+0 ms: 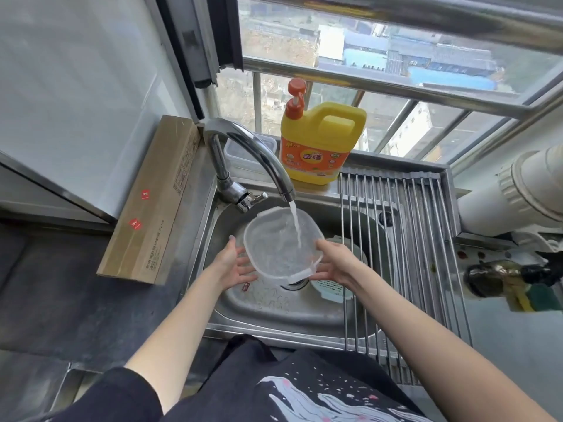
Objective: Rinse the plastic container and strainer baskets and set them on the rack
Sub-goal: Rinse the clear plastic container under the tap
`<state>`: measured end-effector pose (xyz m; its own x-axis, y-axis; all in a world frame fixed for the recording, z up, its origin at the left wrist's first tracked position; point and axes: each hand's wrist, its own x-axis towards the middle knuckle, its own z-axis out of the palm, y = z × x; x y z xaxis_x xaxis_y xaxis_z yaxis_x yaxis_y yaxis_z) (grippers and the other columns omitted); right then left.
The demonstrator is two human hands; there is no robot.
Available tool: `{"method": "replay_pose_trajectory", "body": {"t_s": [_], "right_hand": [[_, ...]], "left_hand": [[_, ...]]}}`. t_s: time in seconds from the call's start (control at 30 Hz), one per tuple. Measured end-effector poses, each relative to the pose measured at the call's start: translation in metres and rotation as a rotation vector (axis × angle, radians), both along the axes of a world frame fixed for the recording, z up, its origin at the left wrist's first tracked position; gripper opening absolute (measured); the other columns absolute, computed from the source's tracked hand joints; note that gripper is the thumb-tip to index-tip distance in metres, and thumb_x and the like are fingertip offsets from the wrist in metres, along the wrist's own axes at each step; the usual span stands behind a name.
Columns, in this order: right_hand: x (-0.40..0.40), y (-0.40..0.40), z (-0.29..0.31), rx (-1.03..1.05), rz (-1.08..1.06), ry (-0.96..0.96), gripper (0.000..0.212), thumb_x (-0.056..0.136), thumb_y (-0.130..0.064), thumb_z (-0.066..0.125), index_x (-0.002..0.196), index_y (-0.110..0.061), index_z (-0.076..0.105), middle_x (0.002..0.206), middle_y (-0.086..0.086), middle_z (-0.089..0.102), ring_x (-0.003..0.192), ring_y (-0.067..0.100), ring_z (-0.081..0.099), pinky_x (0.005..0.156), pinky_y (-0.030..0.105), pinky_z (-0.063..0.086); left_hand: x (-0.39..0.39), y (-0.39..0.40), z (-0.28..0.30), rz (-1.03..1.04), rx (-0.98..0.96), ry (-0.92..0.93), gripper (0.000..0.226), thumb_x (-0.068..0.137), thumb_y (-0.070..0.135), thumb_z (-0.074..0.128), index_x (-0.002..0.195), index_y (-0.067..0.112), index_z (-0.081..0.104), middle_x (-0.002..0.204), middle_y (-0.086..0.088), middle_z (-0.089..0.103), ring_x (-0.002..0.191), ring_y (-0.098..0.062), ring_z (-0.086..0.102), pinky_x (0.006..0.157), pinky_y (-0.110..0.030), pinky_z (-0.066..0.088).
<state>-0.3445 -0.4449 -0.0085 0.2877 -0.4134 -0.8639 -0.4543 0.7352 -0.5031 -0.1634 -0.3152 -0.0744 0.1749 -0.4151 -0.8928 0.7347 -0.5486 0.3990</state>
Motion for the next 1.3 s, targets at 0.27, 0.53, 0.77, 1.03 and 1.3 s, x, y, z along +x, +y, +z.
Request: {"method": "replay_pose_trajectory", "body": {"t_s": [0.27,0.53,0.77,1.03,1.3], "right_hand": [[-0.004,-0.002,-0.003,-0.101,0.100,0.050,0.015,0.092,-0.013,0.051,0.103,-0.008,0.060,0.099,0.014,0.068,0.074,0.030,0.072,0.069,0.052,0.059],[0.000,-0.015,0.015,-0.669,0.308,0.097,0.070,0.078,-0.019,0.069,0.143,-0.023,0.043,0.115,0.004,0.066,0.086,0.021,0.065,0.074,0.039,0.060],[-0.006,0.007,0.017,-1.619,0.751,0.181,0.091,0.061,-0.011,0.087,0.142,-0.015,0.045,0.133,0.023,0.055,0.125,0.045,0.048,0.091,0.054,0.052],[-0.022,-0.005,0.019,-1.784,0.597,0.104,0.085,0.069,-0.016,0.083,0.143,-0.020,0.040,0.140,0.015,0.051,0.130,0.037,0.042,0.105,0.051,0.040],[-0.030,0.008,0.011,-0.254,-0.197,-0.057,0.062,0.088,-0.042,0.063,0.142,-0.015,0.045,0.146,0.007,0.045,0.108,0.036,0.062,0.060,0.039,0.061]], "left_hand": [[-0.007,-0.003,0.001,-0.050,0.027,-0.002,0.064,0.100,0.054,0.015,0.143,0.011,0.038,0.138,-0.023,0.048,0.125,-0.039,0.049,0.094,-0.049,0.042],[-0.010,0.000,-0.003,-0.087,0.055,0.027,0.058,0.103,0.046,0.019,0.144,0.008,0.035,0.148,-0.021,0.036,0.133,-0.040,0.040,0.104,-0.052,0.037],[-0.015,-0.009,0.010,-0.094,0.023,0.031,0.053,0.104,0.040,0.022,0.144,0.008,0.035,0.147,-0.021,0.038,0.132,-0.038,0.041,0.095,-0.047,0.040],[-0.015,-0.007,0.013,-0.092,0.022,0.018,0.050,0.104,0.038,0.026,0.140,0.006,0.039,0.145,-0.021,0.041,0.129,-0.038,0.044,0.091,-0.047,0.041],[-0.016,-0.004,0.025,-0.078,-0.276,0.157,0.057,0.088,0.051,0.056,0.135,0.020,0.049,0.134,-0.009,0.054,0.116,-0.032,0.059,0.090,-0.048,0.052]]}}
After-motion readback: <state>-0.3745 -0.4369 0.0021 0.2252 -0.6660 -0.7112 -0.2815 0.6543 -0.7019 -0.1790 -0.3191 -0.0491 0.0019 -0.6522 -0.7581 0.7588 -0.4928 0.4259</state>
